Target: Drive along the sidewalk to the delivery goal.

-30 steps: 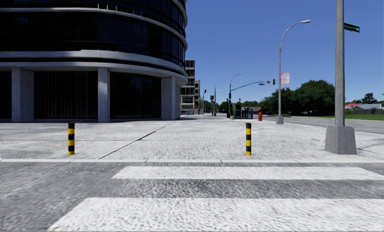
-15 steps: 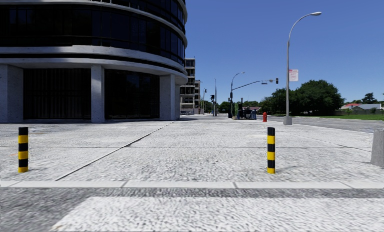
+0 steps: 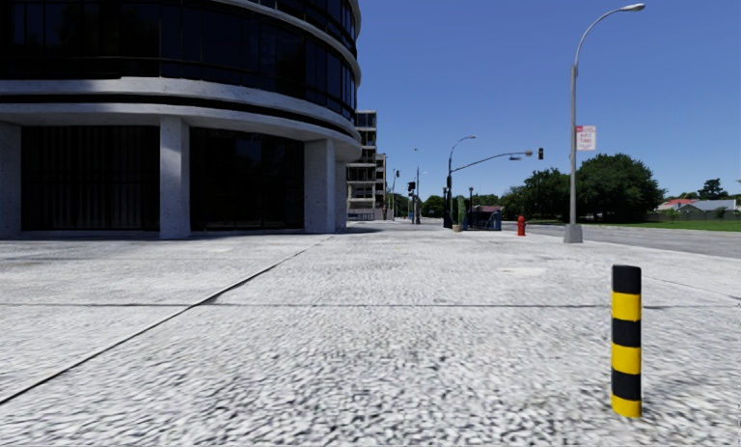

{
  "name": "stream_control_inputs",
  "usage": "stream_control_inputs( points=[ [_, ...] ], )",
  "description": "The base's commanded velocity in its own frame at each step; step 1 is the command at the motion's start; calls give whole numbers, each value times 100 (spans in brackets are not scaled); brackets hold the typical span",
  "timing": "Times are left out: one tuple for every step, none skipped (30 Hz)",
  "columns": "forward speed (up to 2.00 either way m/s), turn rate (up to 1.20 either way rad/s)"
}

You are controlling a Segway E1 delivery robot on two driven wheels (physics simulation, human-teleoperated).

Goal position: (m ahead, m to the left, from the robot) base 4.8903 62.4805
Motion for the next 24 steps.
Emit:
stream_control_inputs(
  points=[
    [200,0],
    [196,0],
    [173,0],
    [173,0],
    [159,0],
    [143,0],
    [136,0],
    [136,0],
    [134,0],
    [134,0],
    [134,0],
    [134,0],
    [134,0],
    [134,0],
    [134,0],
    [133,0],
    [133,2],
    [133,2],
    [133,14],
    [133,19],
    [133,19],
    [133,22],
    [133,27],
    [133,31]
  ],
)
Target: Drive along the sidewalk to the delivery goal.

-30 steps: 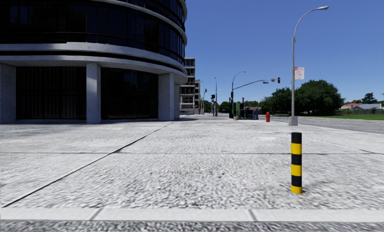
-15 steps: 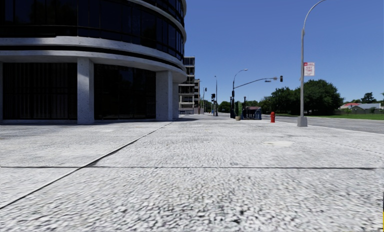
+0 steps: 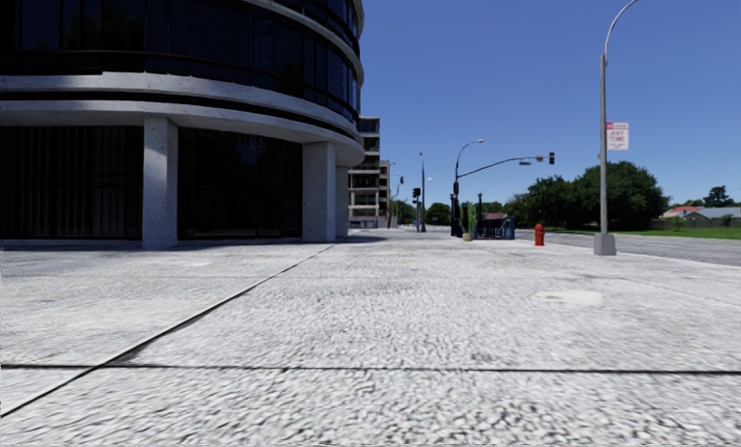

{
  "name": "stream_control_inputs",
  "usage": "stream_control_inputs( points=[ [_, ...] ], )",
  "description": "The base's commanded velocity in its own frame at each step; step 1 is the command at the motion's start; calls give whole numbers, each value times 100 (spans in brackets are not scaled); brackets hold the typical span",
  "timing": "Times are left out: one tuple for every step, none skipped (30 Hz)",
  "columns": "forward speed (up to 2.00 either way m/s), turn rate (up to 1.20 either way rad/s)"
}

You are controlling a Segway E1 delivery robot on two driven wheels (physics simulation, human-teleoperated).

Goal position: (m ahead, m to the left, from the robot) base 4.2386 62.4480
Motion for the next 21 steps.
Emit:
stream_control_inputs(
  points=[
    [133,35],
    [133,35],
    [133,41],
    [133,46],
    [133,47],
    [133,47],
    [133,47],
    [133,47],
    [133,47],
    [133,48],
    [133,48],
    [133,48],
    [133,49],
    [133,49],
    [134,49],
    [134,49],
    [134,49],
    [134,49],
    [134,52],
    [134,53],
    [134,53]
  ],
)
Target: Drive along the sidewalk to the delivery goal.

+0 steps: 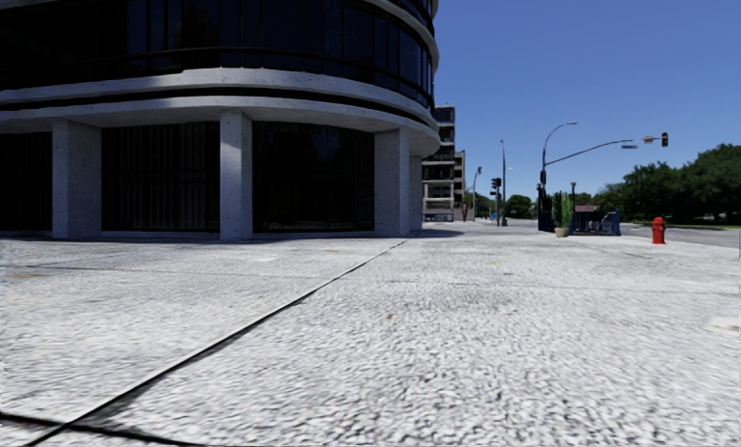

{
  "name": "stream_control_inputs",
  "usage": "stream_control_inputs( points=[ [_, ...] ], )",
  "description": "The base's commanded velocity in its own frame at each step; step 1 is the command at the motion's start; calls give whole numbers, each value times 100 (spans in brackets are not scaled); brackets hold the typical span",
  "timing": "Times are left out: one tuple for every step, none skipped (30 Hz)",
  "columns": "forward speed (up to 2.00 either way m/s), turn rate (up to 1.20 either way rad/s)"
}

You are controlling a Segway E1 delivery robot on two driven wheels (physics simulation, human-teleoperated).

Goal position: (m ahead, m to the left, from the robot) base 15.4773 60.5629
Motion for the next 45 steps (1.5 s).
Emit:
stream_control_inputs(
  points=[
    [134,56],
    [134,57],
    [134,58],
    [134,58],
    [134,58],
    [134,58],
    [139,58],
    [200,58],
    [200,58],
    [200,58],
    [200,58],
    [200,58],
    [200,58],
    [200,58],
    [200,58],
    [200,58],
    [200,58],
    [200,58],
    [200,58],
    [200,58],
    [200,58],
    [200,58],
    [200,58],
    [200,58],
    [200,58],
    [200,58],
    [200,58],
    [200,58],
    [200,58],
    [200,58],
    [200,58],
    [200,58],
    [200,58],
    [200,58],
    [200,58],
    [200,58],
    [200,58],
    [200,58],
    [200,58],
    [200,58],
    [200,58],
    [200,58],
    [200,58],
    [200,58],
    [200,58]
  ],
)
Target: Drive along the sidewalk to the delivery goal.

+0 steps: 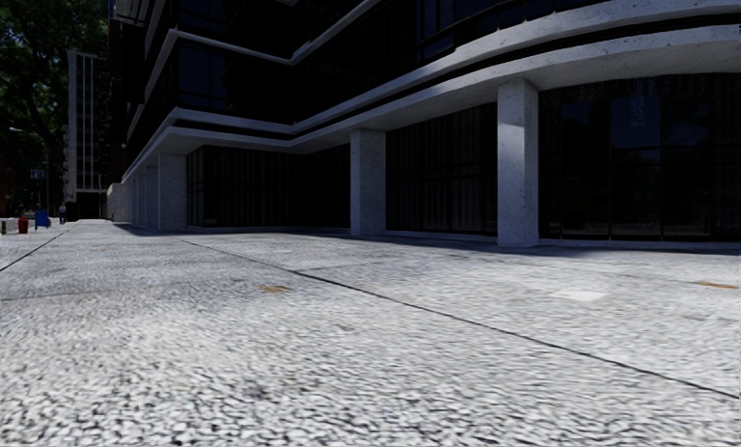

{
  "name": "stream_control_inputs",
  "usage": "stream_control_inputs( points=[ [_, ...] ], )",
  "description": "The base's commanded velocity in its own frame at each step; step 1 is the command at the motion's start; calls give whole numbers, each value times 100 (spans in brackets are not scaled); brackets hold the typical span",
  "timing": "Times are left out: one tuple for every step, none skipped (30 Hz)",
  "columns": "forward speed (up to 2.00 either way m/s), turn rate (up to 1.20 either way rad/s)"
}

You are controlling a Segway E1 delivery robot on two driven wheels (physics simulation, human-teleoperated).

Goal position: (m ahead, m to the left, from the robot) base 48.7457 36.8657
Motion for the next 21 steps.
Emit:
stream_control_inputs(
  points=[
    [200,58],
    [200,58],
    [200,58],
    [200,58],
    [200,58],
    [200,58],
    [200,58],
    [200,58],
    [200,58],
    [200,58],
    [200,58],
    [200,58],
    [200,58],
    [200,58],
    [200,58],
    [200,58],
    [200,58],
    [200,58],
    [200,58],
    [200,58],
    [200,58]
  ],
)
